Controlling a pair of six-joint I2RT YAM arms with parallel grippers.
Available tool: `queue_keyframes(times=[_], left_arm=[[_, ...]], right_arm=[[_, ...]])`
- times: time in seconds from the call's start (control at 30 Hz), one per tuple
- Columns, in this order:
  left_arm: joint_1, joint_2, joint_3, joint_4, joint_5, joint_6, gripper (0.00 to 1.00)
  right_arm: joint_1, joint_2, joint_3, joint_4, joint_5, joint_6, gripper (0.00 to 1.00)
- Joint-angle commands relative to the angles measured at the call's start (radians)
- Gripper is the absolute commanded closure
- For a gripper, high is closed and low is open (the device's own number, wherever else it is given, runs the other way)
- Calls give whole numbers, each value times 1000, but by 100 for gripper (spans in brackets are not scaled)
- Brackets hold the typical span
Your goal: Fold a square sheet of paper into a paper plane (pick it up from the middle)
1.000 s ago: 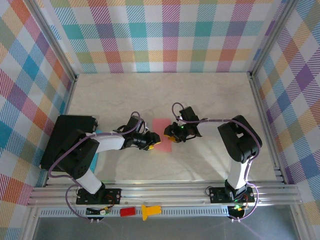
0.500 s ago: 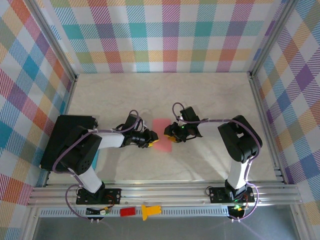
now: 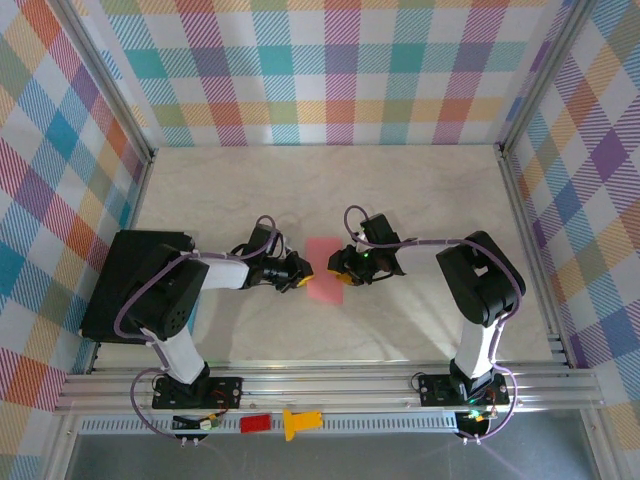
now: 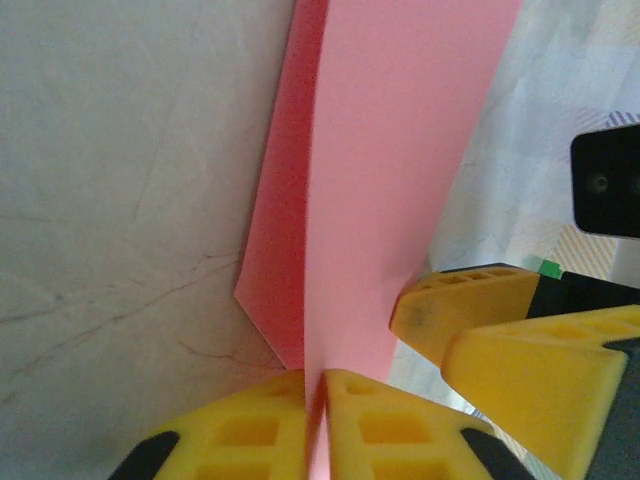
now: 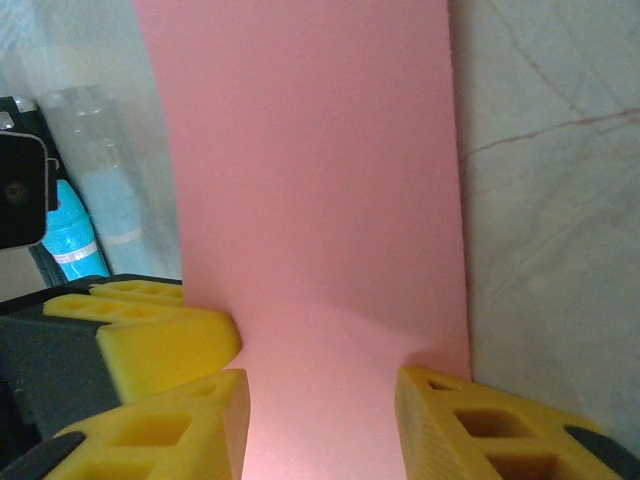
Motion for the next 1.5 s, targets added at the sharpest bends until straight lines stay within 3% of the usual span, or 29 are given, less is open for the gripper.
queue_keyframes(times=[0.0, 0.1, 0.27, 0.47, 0.63, 0.83, 1.17, 1.47], left_arm=[[10, 2, 18, 27, 25, 5, 93], [12, -9, 15, 27, 23, -9, 100], [12, -41, 11, 22, 12, -57, 100], [4, -58, 11, -1, -8, -151, 100], [-2, -60, 16, -3, -14, -223, 100], [-8, -52, 30, -23, -21, -255, 100], [-10, -53, 41, -39, -24, -252, 100], [-12, -44, 41, -39, -21, -252, 100]], right_arm=[[2, -5, -25, -1, 35, -48, 56], [0, -57, -27, 16, 41, -101, 50], [0, -194, -34, -2, 144, -257, 29], [4, -319, -93, 16, 253, -465, 19], [44, -390, -143, 24, 357, -663, 19], [110, -414, -171, 30, 377, -867, 19], [267, -304, -135, 46, 397, -1041, 23], [310, -222, -121, 92, 473, -1082, 33]])
